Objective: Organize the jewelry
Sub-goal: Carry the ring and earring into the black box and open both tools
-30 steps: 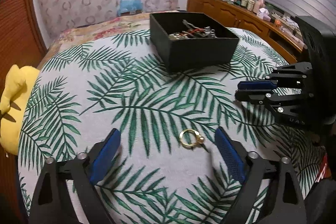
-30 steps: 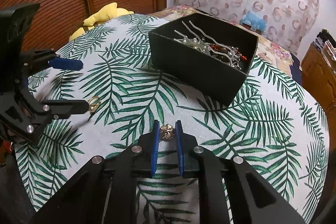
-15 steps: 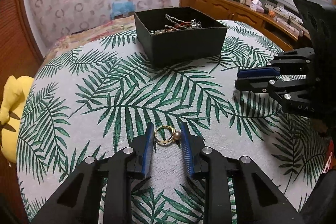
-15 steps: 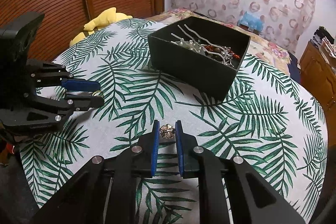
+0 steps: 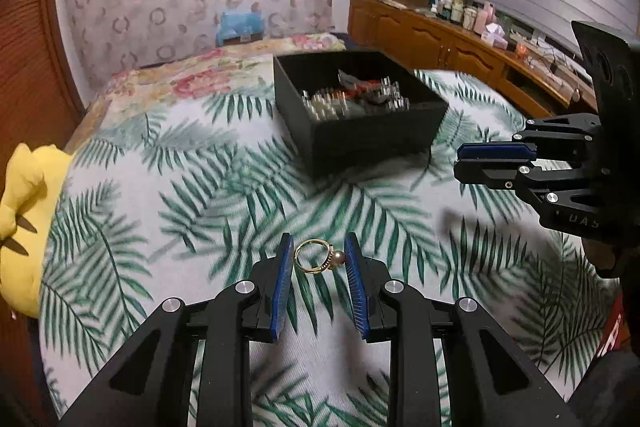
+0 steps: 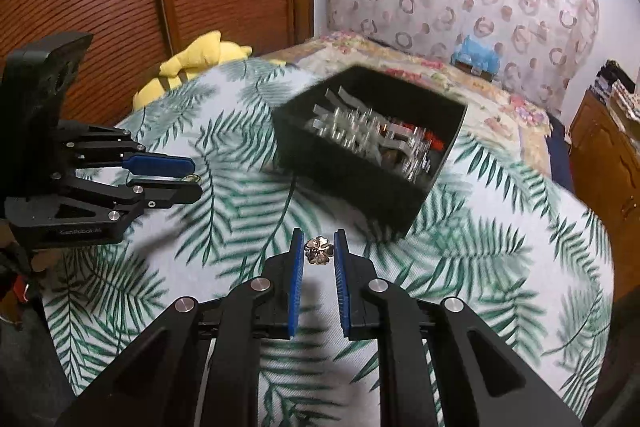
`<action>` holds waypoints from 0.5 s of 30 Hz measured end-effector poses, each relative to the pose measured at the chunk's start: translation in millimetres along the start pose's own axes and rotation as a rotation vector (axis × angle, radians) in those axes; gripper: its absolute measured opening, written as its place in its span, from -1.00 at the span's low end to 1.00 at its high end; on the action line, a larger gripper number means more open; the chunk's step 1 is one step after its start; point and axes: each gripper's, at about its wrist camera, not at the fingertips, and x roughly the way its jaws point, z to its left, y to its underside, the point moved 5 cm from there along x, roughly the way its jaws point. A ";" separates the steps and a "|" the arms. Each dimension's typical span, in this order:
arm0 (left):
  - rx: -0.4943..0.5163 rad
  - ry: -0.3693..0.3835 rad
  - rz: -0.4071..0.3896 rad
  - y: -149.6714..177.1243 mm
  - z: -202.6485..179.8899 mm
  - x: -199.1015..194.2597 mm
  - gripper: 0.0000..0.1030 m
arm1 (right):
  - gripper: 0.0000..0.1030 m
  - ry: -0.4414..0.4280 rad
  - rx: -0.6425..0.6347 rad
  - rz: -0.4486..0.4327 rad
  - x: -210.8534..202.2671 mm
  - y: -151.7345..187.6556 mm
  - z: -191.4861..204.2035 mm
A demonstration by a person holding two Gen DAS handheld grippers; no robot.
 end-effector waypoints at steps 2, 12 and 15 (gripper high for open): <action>-0.010 0.004 -0.018 -11.6 3.4 -1.9 -0.53 | -0.68 0.007 -0.002 -0.019 -2.2 -10.8 -5.4; -0.007 -0.015 -0.081 -60.0 16.1 2.2 -0.53 | -0.68 0.038 -0.006 -0.096 4.0 -63.8 -39.3; -0.007 -0.018 -0.091 -71.6 18.7 6.2 -0.53 | -0.67 0.032 0.017 -0.107 14.5 -75.1 -51.5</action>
